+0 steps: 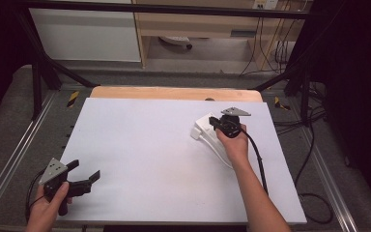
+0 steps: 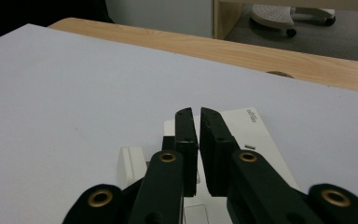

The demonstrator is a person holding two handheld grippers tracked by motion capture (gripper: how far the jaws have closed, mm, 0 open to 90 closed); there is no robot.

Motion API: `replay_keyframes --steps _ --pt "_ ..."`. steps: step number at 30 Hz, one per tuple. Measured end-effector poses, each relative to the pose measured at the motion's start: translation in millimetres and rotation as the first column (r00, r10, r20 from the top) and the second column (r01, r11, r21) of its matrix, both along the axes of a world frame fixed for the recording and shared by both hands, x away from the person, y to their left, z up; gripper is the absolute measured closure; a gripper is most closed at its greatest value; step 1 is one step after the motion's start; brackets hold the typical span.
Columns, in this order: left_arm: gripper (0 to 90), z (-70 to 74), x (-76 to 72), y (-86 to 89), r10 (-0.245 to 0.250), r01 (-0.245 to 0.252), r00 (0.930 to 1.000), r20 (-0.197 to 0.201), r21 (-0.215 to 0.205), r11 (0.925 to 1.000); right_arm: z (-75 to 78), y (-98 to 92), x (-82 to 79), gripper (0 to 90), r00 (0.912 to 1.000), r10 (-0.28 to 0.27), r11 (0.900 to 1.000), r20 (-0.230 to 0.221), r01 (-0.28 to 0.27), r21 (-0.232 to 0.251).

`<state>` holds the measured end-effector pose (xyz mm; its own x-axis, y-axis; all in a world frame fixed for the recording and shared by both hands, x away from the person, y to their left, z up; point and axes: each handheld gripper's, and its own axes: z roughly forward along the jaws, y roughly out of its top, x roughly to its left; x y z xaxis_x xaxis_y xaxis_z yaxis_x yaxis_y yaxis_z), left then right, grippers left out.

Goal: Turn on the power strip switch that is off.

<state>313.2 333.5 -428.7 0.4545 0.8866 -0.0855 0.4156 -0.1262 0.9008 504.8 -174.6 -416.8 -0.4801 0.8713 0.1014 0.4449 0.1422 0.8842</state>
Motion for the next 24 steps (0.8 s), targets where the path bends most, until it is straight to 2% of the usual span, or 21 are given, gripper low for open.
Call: replay_keyframes --steps 5,16,22,24 --pt "6.4 0.1 -0.1 -0.1 0.0 0.0 1.0 0.001 -0.002 1.0 -3.2 3.2 0.5 90.0 0.9999 -0.016 1.0 -0.004 0.016 -0.023" --pt "6.4 0.3 -0.2 -0.4 0.0 0.0 1.0 0.002 -0.003 1.0 -13.8 9.1 3.2 90.0 0.9985 -0.016 0.998 -0.052 0.013 -0.066" --pt "6.4 0.2 -0.1 -0.4 0.0 0.0 1.0 0.003 -0.002 1.0 -15.2 12.1 4.6 90.0 0.9977 -0.017 0.997 -0.065 0.012 -0.075" --pt "6.4 0.4 -0.2 -0.4 -0.001 0.001 1.0 0.003 -0.002 1.0 -15.5 13.3 5.5 90.0 0.9959 -0.024 0.998 -0.088 0.019 -0.064"
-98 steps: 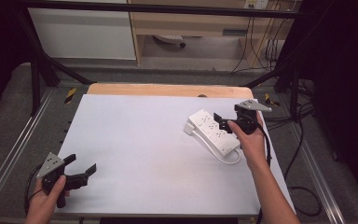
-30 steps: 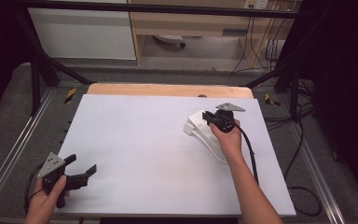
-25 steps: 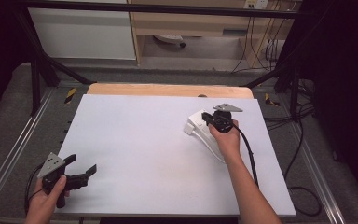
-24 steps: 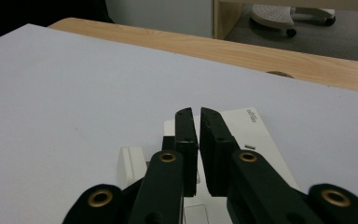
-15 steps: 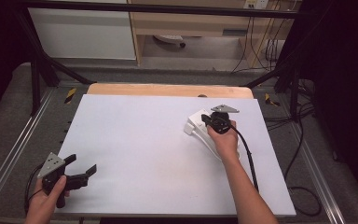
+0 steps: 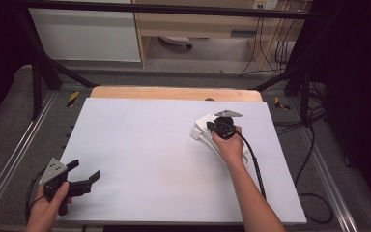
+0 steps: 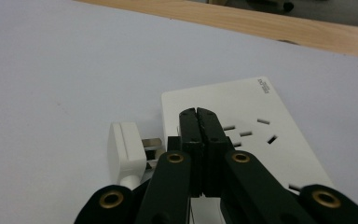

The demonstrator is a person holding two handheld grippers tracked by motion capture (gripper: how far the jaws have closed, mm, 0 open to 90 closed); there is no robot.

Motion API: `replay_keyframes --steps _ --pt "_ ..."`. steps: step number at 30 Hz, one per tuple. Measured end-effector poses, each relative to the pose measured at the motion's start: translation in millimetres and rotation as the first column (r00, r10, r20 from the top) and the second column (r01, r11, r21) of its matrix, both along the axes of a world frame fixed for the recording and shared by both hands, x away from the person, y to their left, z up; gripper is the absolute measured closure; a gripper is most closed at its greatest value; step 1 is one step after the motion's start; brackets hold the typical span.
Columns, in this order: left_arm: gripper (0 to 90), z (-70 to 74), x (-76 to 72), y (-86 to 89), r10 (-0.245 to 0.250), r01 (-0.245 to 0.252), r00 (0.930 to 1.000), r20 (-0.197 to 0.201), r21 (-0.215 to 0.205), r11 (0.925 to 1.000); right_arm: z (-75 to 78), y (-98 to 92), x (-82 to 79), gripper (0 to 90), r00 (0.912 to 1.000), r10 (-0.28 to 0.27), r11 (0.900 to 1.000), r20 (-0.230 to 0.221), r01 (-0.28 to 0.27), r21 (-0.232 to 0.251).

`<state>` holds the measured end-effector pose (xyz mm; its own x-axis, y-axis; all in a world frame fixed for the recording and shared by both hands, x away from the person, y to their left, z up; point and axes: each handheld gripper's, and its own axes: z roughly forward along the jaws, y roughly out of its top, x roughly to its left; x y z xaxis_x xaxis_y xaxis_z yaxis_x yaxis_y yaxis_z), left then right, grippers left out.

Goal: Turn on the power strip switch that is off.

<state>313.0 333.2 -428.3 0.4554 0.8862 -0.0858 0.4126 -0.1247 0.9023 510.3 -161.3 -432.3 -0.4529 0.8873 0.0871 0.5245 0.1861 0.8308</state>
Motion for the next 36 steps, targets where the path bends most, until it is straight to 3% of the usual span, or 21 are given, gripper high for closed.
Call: replay_keyframes --steps 10,36 --pt "6.5 0.1 -0.1 0.0 0.0 0.0 1.0 0.001 0.001 1.0 -2.6 5.1 2.8 90.0 0.9993 -0.019 0.999 -0.033 0.017 -0.043" --pt "6.4 0.3 -0.5 -0.1 -0.002 0.002 1.0 0.004 0.005 1.0 -4.4 5.8 3.6 90.0 0.9985 -0.025 0.997 -0.049 0.022 -0.068"
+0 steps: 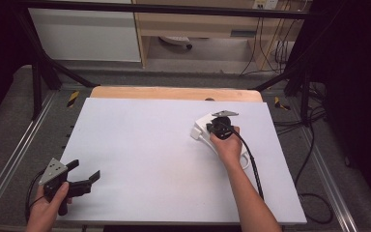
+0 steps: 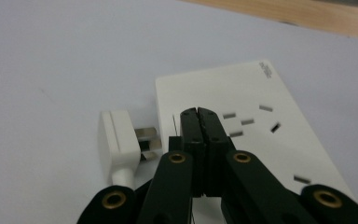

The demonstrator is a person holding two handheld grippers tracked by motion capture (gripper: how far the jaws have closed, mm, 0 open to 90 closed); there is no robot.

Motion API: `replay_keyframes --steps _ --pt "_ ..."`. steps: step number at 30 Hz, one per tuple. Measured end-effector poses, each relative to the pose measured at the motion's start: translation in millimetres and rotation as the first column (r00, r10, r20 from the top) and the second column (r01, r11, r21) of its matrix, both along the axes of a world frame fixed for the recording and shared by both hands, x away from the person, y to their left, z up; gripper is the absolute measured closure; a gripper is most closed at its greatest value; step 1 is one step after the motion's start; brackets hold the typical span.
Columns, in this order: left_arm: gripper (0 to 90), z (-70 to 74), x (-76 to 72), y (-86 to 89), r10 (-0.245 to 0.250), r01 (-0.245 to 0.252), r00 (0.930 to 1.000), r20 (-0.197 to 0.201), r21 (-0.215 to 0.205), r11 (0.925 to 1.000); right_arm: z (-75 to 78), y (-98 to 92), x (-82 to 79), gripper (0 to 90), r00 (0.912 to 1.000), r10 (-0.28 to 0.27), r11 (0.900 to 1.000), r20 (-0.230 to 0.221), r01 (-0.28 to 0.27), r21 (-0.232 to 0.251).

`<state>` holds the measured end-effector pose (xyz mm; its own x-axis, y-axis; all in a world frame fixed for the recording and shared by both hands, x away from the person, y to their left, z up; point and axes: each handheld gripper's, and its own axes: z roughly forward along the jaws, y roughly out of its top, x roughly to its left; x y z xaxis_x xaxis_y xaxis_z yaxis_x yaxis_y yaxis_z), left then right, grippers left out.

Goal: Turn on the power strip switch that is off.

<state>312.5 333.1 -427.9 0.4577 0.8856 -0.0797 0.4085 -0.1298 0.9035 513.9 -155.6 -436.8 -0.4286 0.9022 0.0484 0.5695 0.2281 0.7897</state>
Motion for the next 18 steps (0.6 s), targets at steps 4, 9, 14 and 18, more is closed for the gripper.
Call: replay_keyframes --steps 4,9,14,18 --pt "6.4 0.0 0.0 0.0 -0.001 0.001 1.0 -0.001 0.001 1.0 -0.2 -0.9 -0.3 90.0 1.0 0.004 1.0 -0.002 -0.004 0.008" --pt "6.4 -0.1 0.3 0.4 -0.001 0.001 1.0 0.0 0.002 1.0 -0.2 -0.7 0.1 90.0 1.0 0.0 1.0 -0.003 0.0 0.012" --pt "6.4 -0.4 0.4 0.8 0.003 -0.003 1.0 -0.002 -0.002 1.0 0.4 0.6 -1.6 90.0 1.0 0.001 1.0 0.009 -0.001 0.018" --pt "6.4 -0.3 0.2 0.5 0.002 -0.002 1.0 -0.003 -0.003 1.0 3.5 0.3 -2.4 90.0 0.9999 -0.002 1.0 0.017 0.002 0.022"
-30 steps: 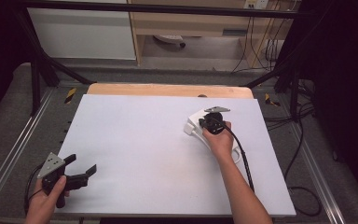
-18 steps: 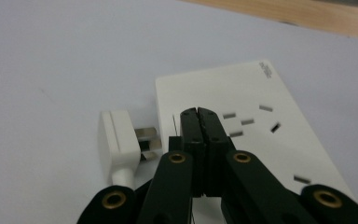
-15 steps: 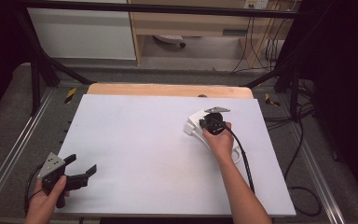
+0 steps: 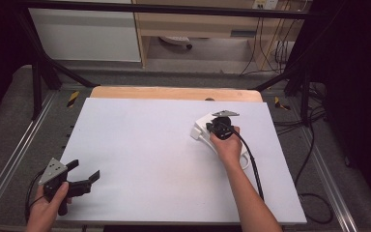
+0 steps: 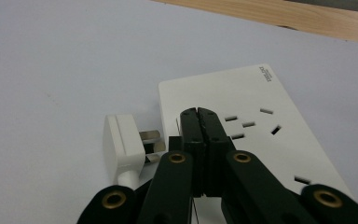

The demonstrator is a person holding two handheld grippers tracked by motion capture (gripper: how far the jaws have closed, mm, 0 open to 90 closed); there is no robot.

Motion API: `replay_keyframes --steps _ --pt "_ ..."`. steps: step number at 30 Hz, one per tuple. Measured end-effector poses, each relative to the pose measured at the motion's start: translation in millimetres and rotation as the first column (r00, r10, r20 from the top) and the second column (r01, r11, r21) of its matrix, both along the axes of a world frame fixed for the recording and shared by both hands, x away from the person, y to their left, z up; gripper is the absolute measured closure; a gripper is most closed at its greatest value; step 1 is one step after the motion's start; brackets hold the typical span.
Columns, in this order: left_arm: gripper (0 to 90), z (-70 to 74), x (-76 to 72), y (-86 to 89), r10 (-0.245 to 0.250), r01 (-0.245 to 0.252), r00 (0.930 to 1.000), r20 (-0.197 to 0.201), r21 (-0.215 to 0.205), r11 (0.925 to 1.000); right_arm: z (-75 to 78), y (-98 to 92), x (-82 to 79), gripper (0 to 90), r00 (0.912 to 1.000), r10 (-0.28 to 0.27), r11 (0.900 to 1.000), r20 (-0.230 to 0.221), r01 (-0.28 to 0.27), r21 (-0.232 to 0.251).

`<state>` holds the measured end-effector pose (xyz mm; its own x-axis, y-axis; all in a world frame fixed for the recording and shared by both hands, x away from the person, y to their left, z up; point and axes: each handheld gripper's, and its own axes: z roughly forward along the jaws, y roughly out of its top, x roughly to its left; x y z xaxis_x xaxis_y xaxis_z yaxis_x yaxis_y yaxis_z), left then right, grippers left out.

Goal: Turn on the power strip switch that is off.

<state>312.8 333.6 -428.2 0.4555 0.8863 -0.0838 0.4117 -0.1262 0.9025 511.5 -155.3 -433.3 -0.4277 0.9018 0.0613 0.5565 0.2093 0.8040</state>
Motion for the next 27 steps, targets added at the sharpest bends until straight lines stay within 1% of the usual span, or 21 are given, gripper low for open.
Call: replay_keyframes --steps 6,11,12,21,23,27 --pt "6.4 0.2 -0.1 0.4 0.0 0.0 1.0 0.003 0.006 1.0 2.9 -2.1 -1.0 90.0 1.0 0.001 1.0 0.004 -0.001 0.001" --pt "6.4 0.0 0.1 0.4 -0.002 0.002 1.0 0.002 0.004 1.0 4.8 -2.1 -1.7 90.0 0.9998 0.005 1.0 0.021 -0.005 0.014" --pt "6.4 0.1 0.1 0.5 -0.002 0.002 1.0 0.002 0.004 1.0 6.1 -1.7 -2.3 87.8 0.9995 0.008 1.0 0.029 -0.009 0.025" --pt "6.4 0.2 0.0 0.6 -0.002 0.002 1.0 0.003 0.005 1.0 10.0 -2.3 -5.3 80.2 0.9983 0.018 0.999 0.055 -0.021 0.042" --pt "6.4 0.1 0.0 0.6 -0.001 0.001 1.0 0.002 0.005 1.0 11.3 -3.1 -6.1 78.7 0.9983 0.018 0.999 0.056 -0.021 0.048" --pt "6.4 0.3 -0.2 0.8 0.0 0.0 1.0 0.003 0.007 1.0 13.1 -4.8 -7.2 72.5 0.9981 0.012 0.998 0.06 -0.015 0.062"
